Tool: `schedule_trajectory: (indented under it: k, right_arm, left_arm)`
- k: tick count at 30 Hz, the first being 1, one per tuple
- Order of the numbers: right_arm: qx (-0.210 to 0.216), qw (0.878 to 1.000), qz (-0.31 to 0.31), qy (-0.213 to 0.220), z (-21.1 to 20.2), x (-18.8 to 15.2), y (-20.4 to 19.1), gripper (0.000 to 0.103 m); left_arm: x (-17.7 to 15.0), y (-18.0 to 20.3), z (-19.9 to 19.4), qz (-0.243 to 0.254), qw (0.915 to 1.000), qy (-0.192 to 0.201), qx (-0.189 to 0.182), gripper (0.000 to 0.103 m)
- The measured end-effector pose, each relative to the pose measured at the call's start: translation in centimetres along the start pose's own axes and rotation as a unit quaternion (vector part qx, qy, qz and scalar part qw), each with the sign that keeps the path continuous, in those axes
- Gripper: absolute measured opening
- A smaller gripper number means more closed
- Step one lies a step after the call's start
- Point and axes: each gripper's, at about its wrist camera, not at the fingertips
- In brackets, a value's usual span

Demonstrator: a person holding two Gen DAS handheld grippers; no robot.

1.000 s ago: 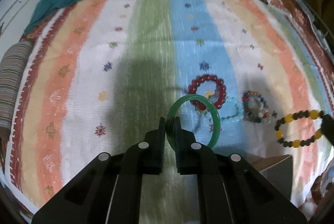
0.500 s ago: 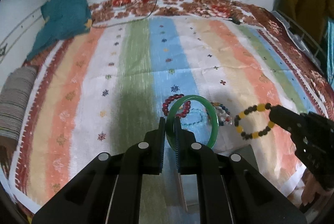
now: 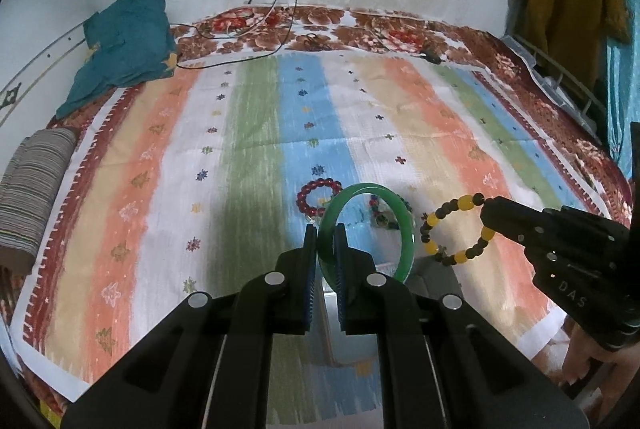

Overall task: Organize jewelry
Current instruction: 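Carry the green bangle and yellow-black bracelet toward the silver tin with both tools, then lower the yellow-black bracelet into the tin and open the right tool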

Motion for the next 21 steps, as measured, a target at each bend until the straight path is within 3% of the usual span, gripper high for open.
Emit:
schedule_trajectory:
  k: [9, 10, 13, 19, 21]
  right_arm:
    - [0.013, 1.0, -0.002, -0.01, -0.5, -1.8, -1.1, 0.011]
    - [0.017, 1.0, -0.002, -0.012, -0.5, -1.9, -1.2, 0.014]
    - [0.02, 1.0, 0.003, -0.014, -0.4, -2.1, -1.0, 0.039]
    - [0.002, 1.0, 0.022, -0.02, -0.1, -1.9, 0.4, 0.039]
    - [-0.008, 0.999, 0.026, -0.022, 0.1, -1.8, 0.9, 0.039]
  left_arm:
    - [-1.2, 1.0, -0.6, 0.026, 0.9997, -0.002, 0.0, 0.009]
    - [-1.2, 1.0, -0.3, 0.024, 0.9996, -0.013, -0.011, 0.011]
    - [-1.2, 1.1, 0.5, 0.022, 0.999, -0.036, -0.013, 0.014]
    - [-1.0, 0.3, 1.3, 0.006, 0.999, -0.045, 0.003, 0.034]
    - [-0.8, 0.2, 1.6, 0.005, 0.9989, -0.046, 0.008, 0.035]
Point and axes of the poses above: each gripper's, at about its wrist camera, not at the fingertips, and z roughly the way its jaws point, y to its right, x to its top, and after that the axes turned 15 degrees about x, right-handed
